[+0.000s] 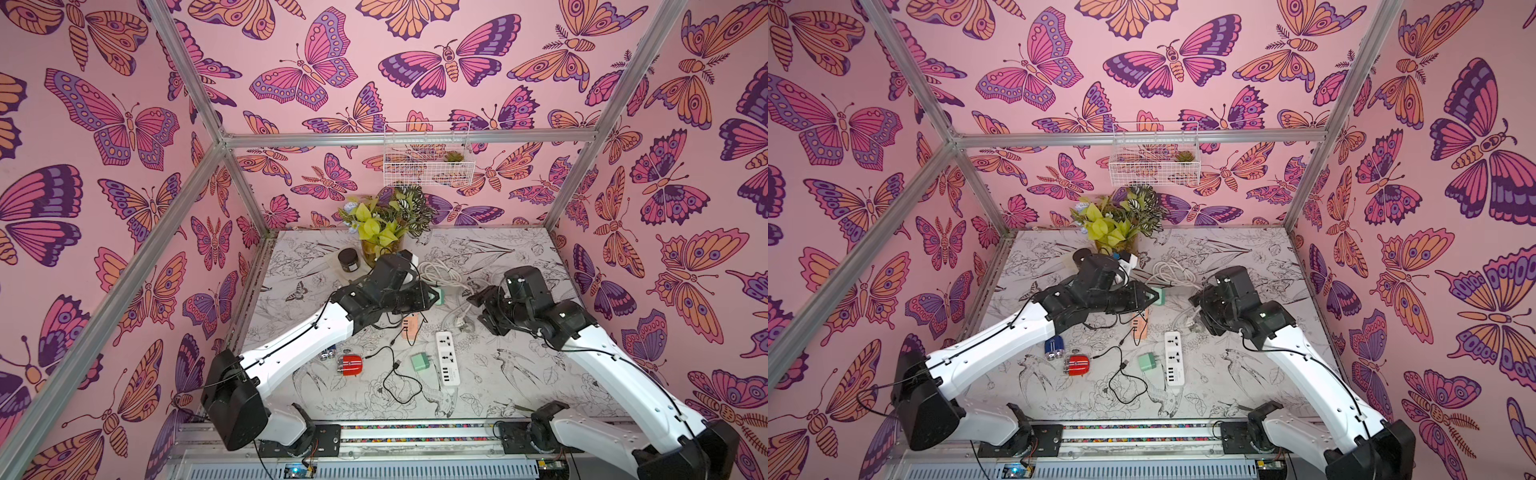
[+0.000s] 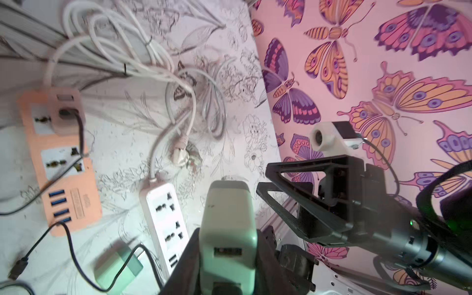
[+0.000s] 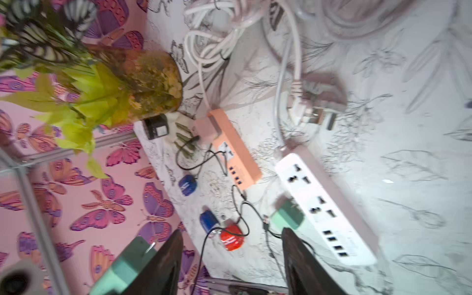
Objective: Charge the electric shaver
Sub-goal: Insert the plug into the socket.
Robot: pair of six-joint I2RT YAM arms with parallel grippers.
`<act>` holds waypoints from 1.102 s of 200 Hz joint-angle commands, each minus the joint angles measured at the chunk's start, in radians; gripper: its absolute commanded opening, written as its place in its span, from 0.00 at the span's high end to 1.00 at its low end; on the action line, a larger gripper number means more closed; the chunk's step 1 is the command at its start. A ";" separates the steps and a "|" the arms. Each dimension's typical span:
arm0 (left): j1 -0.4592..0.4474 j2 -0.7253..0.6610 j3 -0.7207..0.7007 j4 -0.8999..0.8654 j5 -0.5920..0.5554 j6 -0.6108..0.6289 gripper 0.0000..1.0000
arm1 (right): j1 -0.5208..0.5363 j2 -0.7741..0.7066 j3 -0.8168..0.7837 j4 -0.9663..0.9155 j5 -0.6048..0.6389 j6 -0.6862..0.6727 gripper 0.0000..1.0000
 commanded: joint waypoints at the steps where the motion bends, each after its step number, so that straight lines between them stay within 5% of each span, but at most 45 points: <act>1: -0.046 0.105 0.063 -0.235 -0.032 -0.085 1.00 | -0.004 -0.007 -0.019 -0.172 0.043 -0.212 0.40; 114: -0.200 0.553 0.501 -0.661 -0.215 -0.308 1.00 | -0.004 -0.272 -0.128 -0.286 0.099 -0.353 0.41; 220: -0.210 0.716 0.656 -0.702 -0.301 -0.295 1.00 | -0.003 -0.326 -0.122 -0.325 0.092 -0.357 0.41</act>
